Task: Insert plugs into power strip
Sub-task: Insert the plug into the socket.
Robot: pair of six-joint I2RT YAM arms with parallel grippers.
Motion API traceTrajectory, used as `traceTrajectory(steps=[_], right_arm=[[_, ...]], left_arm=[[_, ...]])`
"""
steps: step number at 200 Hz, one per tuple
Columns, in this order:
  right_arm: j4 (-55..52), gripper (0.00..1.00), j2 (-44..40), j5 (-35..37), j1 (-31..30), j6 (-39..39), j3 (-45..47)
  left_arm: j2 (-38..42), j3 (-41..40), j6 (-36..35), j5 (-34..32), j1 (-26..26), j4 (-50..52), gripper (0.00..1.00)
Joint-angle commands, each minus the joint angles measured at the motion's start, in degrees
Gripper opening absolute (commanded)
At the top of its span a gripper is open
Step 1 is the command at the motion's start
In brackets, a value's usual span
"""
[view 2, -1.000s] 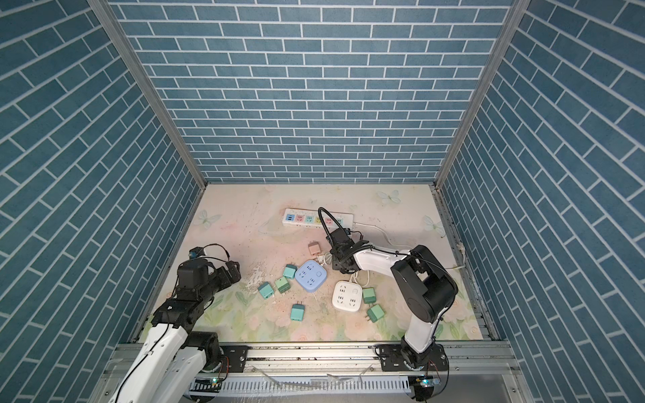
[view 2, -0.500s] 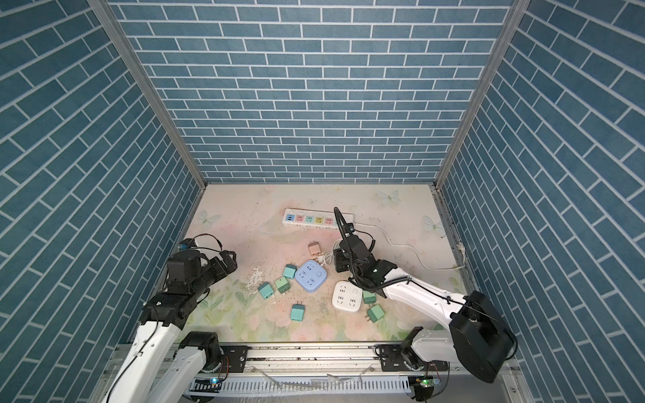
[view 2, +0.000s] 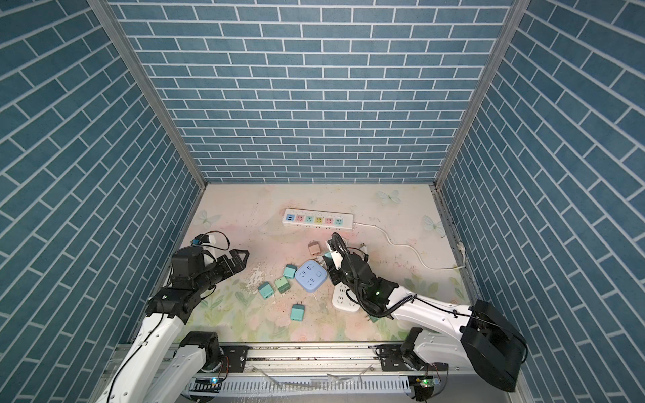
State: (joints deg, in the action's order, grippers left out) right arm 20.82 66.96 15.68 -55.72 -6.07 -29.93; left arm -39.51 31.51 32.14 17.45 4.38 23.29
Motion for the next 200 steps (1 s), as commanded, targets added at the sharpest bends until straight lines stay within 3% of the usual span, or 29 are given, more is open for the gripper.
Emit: traceTrajectory(steps=[1,36,77,134,155,200], right_arm=[[5.9,0.00,1.0,-0.5,-0.6,6.9,0.7],[12.0,0.00,1.6,-4.8,-4.2,18.7,4.9],[19.1,0.00,2.1,-2.6,-8.6,29.7,10.3],[39.0,0.00,9.1,-2.5,-13.8,40.6,16.8],[45.3,0.00,13.1,-0.5,-15.4,43.6,17.1],[58.8,0.00,18.3,1.6,-18.0,48.3,19.6]], left_arm=[[2.6,-0.3,-3.5,6.4,0.6,-3.6,1.00],[7.8,-0.2,-5.0,5.5,7.3,-4.0,0.95],[5.2,0.8,-9.2,-3.9,26.3,-4.2,0.90],[0.2,2.6,-13.2,-5.8,45.2,-6.8,0.84],[-0.8,2.9,-14.2,-5.8,48.2,-7.3,0.84],[-0.8,1.9,-14.6,-4.7,48.5,-7.5,0.83]])
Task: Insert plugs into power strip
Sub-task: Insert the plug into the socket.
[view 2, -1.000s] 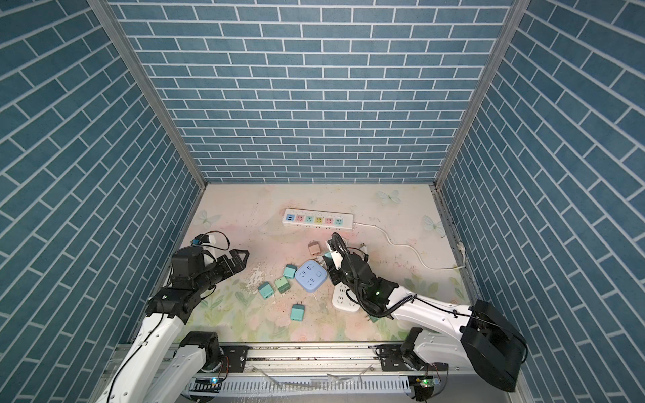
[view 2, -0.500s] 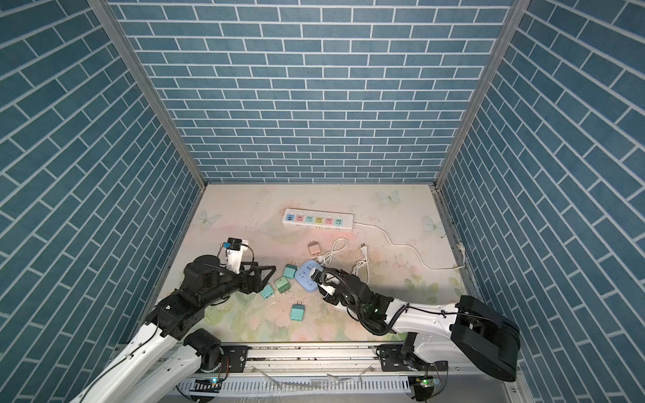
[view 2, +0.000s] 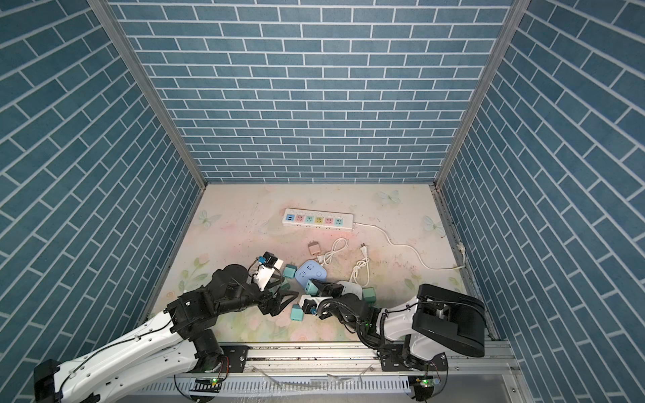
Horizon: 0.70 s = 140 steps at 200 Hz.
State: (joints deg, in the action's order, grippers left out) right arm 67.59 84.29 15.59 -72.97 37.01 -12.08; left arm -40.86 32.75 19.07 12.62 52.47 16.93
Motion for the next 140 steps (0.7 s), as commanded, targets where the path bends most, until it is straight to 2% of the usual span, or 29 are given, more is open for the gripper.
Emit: traceTrajectory(steps=[1,25,53,83,112,140], right_arm=[[11.8,0.00,0.9,1.6,-0.7,5.2,1.8],[8.9,0.00,-0.4,0.5,-0.8,4.2,1.6],[10.7,0.00,-0.9,-1.2,-0.7,3.9,2.2],[-1.3,0.00,-3.8,-2.4,-0.6,3.6,-1.7],[2.9,0.00,-5.6,-5.0,-0.7,3.7,0.5],[-6.9,0.00,-8.4,-5.9,-0.7,3.4,-2.5]], left_arm=[[0.6,0.6,-1.5,0.2,0.4,-1.2,0.83],[1.6,0.3,-1.8,2.0,0.5,-1.3,0.83],[1.4,0.2,-1.3,2.5,0.8,-0.6,0.81],[0.5,0.6,-1.1,4.0,1.6,-1.1,0.78],[-0.5,0.4,-1.4,5.2,2.3,-2.0,0.78],[-1.7,1.1,-1.3,6.6,2.4,-2.5,0.78]])
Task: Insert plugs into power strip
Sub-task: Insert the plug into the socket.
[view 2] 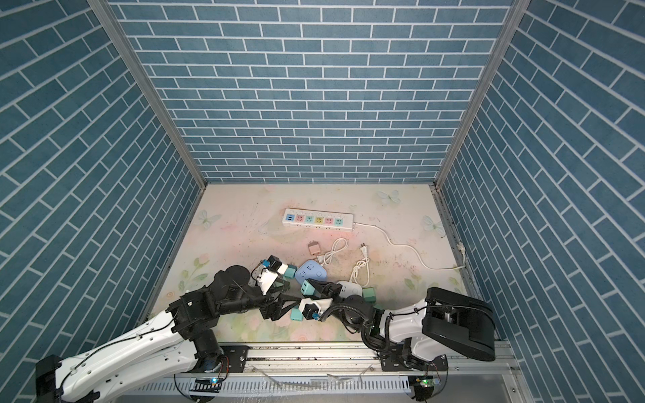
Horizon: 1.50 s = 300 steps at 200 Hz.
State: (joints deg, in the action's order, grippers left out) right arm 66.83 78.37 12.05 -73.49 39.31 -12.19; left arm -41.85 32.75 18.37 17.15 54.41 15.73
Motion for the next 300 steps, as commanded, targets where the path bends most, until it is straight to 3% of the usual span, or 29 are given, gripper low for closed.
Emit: traceTrajectory(steps=[1,34,106,152,198,236,269,300], right_arm=[[-6.3,0.00,-2.5,-2.5,-0.2,1.1,-2.5],[0.1,0.00,-2.2,-4.1,-0.2,1.4,-0.8],[-7.5,0.00,-6.4,-8.4,-0.2,-0.1,-3.8],[-7.9,0.00,-5.8,-8.8,-0.2,-0.6,-4.9],[-7.8,0.00,-5.9,-9.3,-0.3,-1.0,-5.3],[-7.6,0.00,-5.8,-9.5,-0.3,-1.4,-5.6],[-6.4,0.00,-5.4,-9.1,-0.3,-1.6,-5.6],[-6.0,0.00,-5.3,-8.3,-0.3,-2.2,-5.8]], left_arm=[[-0.8,1.1,-0.6,2.2,0.5,-1.3,0.78],[-0.8,1.0,-0.6,0.0,0.5,-0.8,0.78],[-4.3,1.0,-0.9,-2.7,0.5,-1.7,0.77],[-6.9,1.3,-0.5,-1.2,0.6,-4.2,0.72],[-8.0,1.1,0.1,-0.3,0.6,-6.2,0.61],[-9.1,0.6,0.9,1.3,0.6,-9.0,0.59],[-10.1,0.5,1.1,1.4,0.6,-9.7,0.49],[-10.5,0.2,1.0,1.6,0.6,-10.5,0.27]])
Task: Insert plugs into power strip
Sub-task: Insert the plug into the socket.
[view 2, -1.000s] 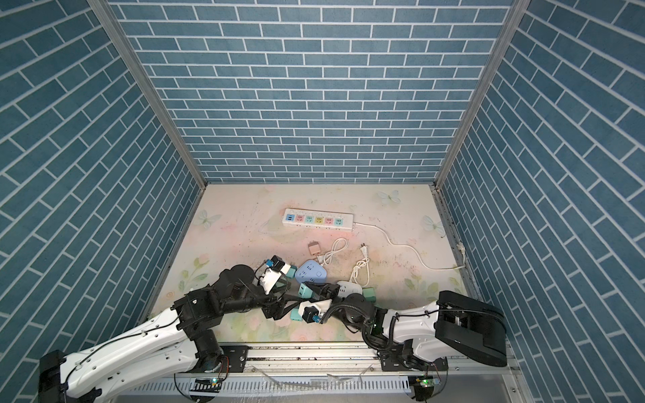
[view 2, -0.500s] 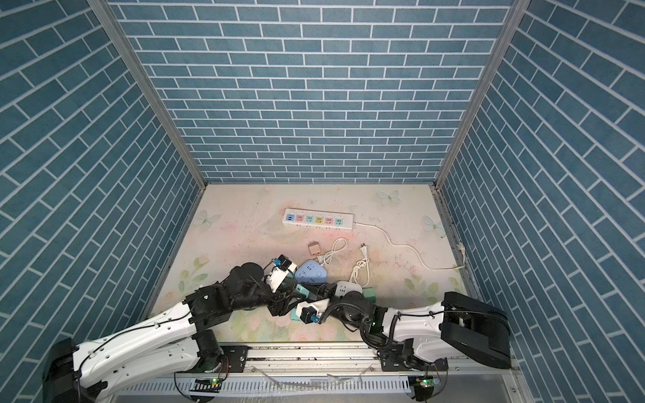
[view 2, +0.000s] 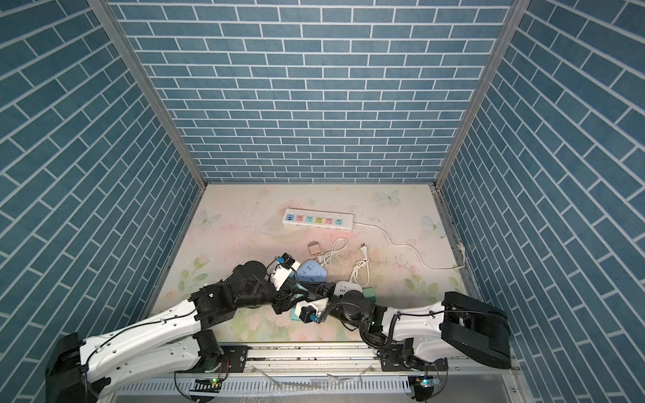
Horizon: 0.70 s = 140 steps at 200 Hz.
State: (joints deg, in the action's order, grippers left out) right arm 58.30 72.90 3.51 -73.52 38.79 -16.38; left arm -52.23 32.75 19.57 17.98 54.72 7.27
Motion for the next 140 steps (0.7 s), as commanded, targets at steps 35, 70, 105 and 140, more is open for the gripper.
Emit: traceTrajectory(steps=[35,70,105,140], right_arm=[[6.8,0.37,-0.9,4.0,-0.3,-3.5,0.2],[7.5,0.63,-3.5,11.2,-0.4,-5.2,1.0],[3.3,0.89,-9.9,17.2,-0.3,-7.6,2.3],[-5.8,0.95,-18.6,30.1,0.0,-13.7,1.2]], left_arm=[[0.3,-0.1,-0.3,-1.3,0.3,-2.6,0.07],[2.7,0.9,-2.0,-7.6,0.3,-0.4,0.00],[7.7,2.3,-7.6,-9.9,0.2,1.8,0.00],[12.7,5.1,-13.4,-16.9,0.3,8.0,0.00]])
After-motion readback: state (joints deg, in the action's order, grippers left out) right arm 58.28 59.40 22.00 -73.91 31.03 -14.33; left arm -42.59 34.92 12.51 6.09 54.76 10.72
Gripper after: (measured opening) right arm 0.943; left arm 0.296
